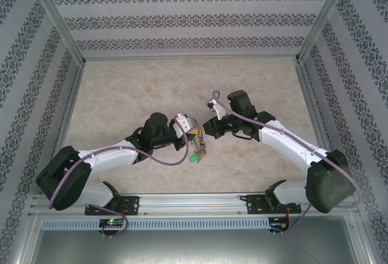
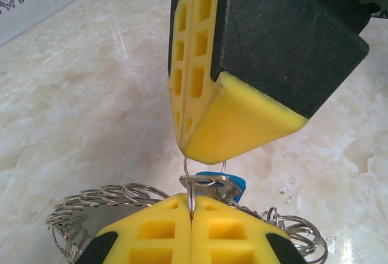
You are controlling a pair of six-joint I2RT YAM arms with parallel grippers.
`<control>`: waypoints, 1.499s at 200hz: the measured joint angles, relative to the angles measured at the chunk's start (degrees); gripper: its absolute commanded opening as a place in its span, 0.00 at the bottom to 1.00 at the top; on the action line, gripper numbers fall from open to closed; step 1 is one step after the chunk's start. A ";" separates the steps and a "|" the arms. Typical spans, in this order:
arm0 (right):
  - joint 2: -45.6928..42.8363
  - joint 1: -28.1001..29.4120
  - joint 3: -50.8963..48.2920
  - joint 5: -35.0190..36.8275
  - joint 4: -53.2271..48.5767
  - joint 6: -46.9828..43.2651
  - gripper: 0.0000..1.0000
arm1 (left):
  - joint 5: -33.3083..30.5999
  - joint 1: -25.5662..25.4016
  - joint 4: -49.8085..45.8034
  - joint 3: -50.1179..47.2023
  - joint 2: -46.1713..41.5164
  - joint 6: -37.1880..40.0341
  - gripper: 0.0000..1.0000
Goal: Put the keys on the keyring
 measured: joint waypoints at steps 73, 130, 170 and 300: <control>0.87 0.74 0.90 -1.14 -0.26 0.04 0.01 | -0.24 0.00 0.83 -0.59 -0.04 -0.02 0.00; 1.64 0.85 0.96 -1.68 -0.37 0.24 0.07 | -0.31 0.00 0.81 -0.59 -0.04 -0.04 0.00; 1.84 0.87 1.05 -1.81 -0.28 0.94 0.12 | -0.31 0.00 0.81 -0.59 -0.04 -0.22 0.00; 2.43 1.11 1.18 -0.59 -0.44 1.09 0.00 | -0.72 0.02 0.83 -0.59 -0.04 -0.31 0.00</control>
